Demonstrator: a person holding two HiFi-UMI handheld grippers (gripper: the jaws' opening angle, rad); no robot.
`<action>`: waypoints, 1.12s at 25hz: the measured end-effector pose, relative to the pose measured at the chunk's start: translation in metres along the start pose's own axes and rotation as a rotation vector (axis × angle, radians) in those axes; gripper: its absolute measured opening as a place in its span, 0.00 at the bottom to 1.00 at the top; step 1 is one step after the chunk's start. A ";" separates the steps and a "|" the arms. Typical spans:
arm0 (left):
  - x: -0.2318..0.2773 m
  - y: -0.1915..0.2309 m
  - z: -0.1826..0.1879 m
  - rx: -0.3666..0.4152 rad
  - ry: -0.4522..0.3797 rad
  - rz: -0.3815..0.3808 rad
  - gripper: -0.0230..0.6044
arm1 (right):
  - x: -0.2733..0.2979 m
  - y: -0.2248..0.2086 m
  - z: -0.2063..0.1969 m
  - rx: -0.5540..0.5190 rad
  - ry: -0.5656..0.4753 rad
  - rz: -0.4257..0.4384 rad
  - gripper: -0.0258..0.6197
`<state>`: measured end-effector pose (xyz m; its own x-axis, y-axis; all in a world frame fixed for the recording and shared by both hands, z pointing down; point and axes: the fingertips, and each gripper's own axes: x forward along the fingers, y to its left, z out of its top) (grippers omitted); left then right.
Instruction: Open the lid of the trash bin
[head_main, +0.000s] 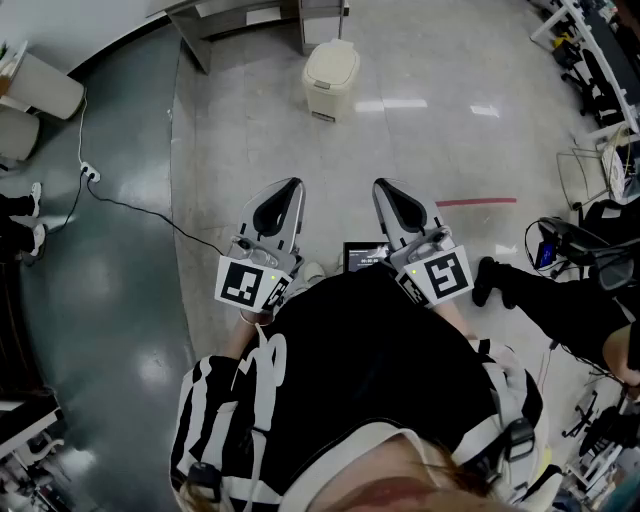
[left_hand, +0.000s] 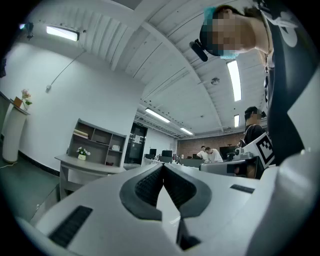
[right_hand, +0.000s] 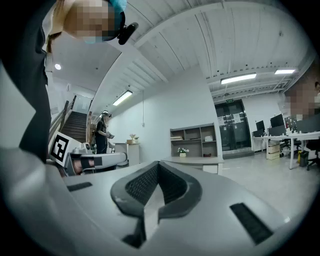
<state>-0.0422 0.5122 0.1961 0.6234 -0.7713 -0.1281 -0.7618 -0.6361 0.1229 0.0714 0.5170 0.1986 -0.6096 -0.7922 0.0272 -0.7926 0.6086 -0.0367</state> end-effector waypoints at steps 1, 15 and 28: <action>0.000 0.000 0.000 -0.005 -0.002 -0.001 0.04 | -0.001 0.001 0.000 -0.001 0.000 -0.002 0.05; -0.039 -0.020 0.009 0.025 -0.005 -0.051 0.04 | -0.018 0.042 0.000 -0.011 -0.023 -0.013 0.05; -0.066 -0.033 -0.003 -0.037 0.010 -0.105 0.04 | -0.042 0.072 -0.014 0.048 -0.013 -0.056 0.05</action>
<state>-0.0575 0.5847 0.2036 0.7015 -0.7002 -0.1325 -0.6849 -0.7138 0.1460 0.0399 0.5949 0.2088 -0.5642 -0.8254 0.0181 -0.8235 0.5611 -0.0832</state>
